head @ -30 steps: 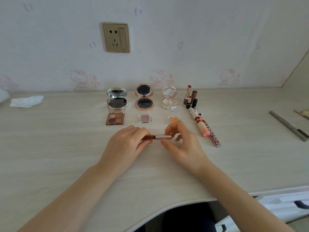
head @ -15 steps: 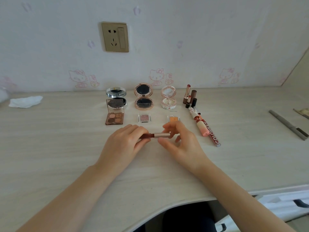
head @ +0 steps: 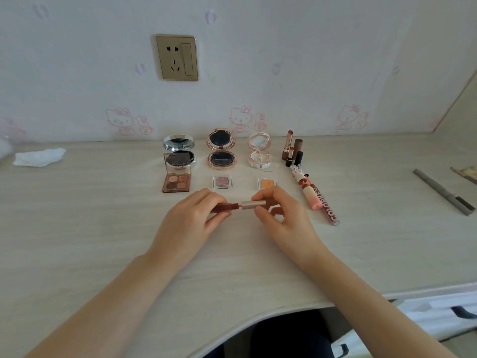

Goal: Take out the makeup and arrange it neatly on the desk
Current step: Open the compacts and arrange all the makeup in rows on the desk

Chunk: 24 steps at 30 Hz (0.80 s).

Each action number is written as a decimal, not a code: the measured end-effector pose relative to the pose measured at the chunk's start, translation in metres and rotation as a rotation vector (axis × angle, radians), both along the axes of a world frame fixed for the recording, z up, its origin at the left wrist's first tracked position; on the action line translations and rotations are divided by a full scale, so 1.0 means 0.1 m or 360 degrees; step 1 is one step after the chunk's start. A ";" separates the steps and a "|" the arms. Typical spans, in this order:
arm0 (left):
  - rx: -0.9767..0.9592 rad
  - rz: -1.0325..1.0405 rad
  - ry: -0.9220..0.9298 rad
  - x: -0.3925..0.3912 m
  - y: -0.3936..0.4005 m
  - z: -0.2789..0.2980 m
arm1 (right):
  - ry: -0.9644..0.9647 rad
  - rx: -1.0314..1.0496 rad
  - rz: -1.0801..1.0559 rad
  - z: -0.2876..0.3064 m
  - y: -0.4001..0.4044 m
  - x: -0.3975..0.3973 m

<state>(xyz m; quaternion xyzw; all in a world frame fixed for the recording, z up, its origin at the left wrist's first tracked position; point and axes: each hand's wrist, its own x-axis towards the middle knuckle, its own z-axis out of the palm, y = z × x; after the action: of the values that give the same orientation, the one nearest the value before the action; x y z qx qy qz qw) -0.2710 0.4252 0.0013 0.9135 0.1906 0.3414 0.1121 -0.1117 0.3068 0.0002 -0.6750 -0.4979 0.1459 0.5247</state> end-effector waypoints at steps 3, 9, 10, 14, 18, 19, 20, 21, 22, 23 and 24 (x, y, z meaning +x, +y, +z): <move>-0.0052 -0.0024 -0.0036 0.00 0.01 -0.01 | 0.0119 0.0048 -0.0016 0.02 -0.03 0.00; -0.0110 -0.0079 -0.0188 0.04 -0.06 0.02 | 0.0605 0.0154 0.0024 0.14 -0.12 0.05; -0.0106 -0.0098 -0.0224 0.06 -0.09 0.03 | 0.0687 0.0193 0.0038 0.17 -0.15 0.07; -0.0177 -0.0164 -0.0249 0.16 -0.26 0.07 | 0.0750 0.0286 0.0036 0.34 -0.25 0.24; -0.0354 -0.0320 -0.0154 0.27 -0.42 0.12 | 0.0722 0.0208 -0.0054 0.50 -0.31 0.47; -0.0334 -0.0352 -0.0137 0.31 -0.46 0.14 | 0.0710 0.0170 -0.0076 0.54 -0.32 0.53; -0.0295 -0.0381 -0.0124 0.37 -0.50 0.15 | 0.0700 0.0137 -0.0095 0.57 -0.33 0.60; -0.0252 -0.0409 -0.0103 0.43 -0.54 0.16 | 0.0699 0.0112 -0.0109 0.61 -0.34 0.66; -0.0217 -0.0439 -0.0078 0.51 -0.58 0.17 | 0.0701 0.0093 -0.0117 0.64 -0.36 0.72; -0.0192 -0.0473 -0.0061 0.59 -0.62 0.17 | 0.0694 0.0071 -0.0125 0.66 -0.37 0.79; -0.0168 -0.0511 -0.0054 0.66 -0.66 0.17 | 0.0674 0.0042 -0.0142 0.68 -0.39 0.85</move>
<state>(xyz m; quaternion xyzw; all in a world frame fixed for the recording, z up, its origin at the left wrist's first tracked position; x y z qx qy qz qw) -0.2049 0.3595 0.0179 0.9192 0.0579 0.3240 0.2161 -0.0268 0.2681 0.0686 -0.6436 -0.3481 0.2545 0.6323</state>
